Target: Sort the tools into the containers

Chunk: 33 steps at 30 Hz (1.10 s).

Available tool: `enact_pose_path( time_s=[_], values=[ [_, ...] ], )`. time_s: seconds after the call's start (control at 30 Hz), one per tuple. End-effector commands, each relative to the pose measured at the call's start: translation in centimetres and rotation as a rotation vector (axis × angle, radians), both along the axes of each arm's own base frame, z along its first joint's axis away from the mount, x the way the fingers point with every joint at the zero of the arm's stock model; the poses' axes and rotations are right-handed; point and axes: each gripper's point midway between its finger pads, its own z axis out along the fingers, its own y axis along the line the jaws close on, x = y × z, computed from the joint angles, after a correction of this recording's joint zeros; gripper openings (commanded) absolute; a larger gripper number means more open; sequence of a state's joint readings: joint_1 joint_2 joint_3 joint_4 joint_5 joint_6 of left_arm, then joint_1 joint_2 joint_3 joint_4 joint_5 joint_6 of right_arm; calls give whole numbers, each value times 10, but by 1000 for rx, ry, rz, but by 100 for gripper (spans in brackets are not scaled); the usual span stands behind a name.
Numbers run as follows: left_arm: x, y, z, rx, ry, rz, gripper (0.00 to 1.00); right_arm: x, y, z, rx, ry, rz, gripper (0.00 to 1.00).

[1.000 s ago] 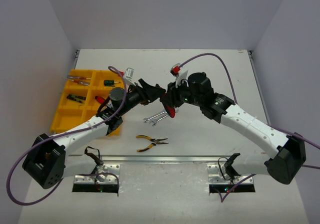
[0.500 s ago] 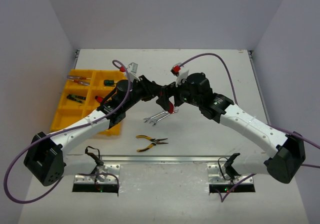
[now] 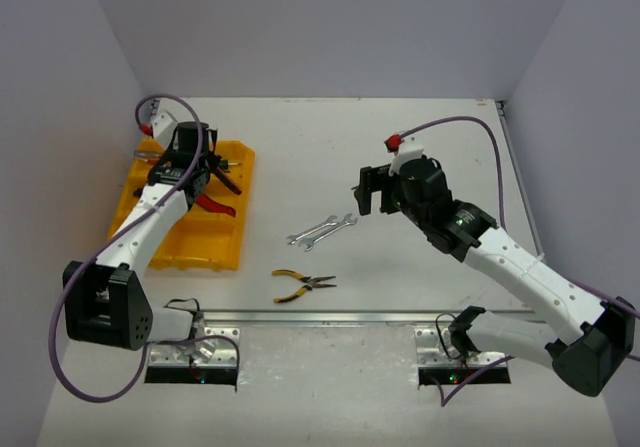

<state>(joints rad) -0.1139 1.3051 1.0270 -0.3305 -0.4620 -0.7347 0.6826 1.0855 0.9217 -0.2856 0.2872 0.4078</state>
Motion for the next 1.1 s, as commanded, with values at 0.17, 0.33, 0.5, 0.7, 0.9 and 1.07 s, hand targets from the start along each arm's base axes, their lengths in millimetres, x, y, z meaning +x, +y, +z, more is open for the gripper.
enact_pose_path(
  time_s=[0.17,0.33,0.5,0.7,0.9,1.07],
  values=[
    [1,45,-43,3,112,136,0,2,-5,-14,23,31,-62,99],
    [0,48,-50,9,123,141,17,4,2,-24,25,76,-63,99],
    [-1,35,-34,-31,75,75,78,7,8,-32,39,150,-102,99],
    [-15,13,34,-19,-89,-37,100,0,60,-38,138,310,70,99],
    [-42,-20,73,8,-172,-257,100,-9,89,-56,164,349,247,99],
    [-79,-25,66,78,-121,-346,100,-16,99,-73,-55,357,375,99]
  ],
)
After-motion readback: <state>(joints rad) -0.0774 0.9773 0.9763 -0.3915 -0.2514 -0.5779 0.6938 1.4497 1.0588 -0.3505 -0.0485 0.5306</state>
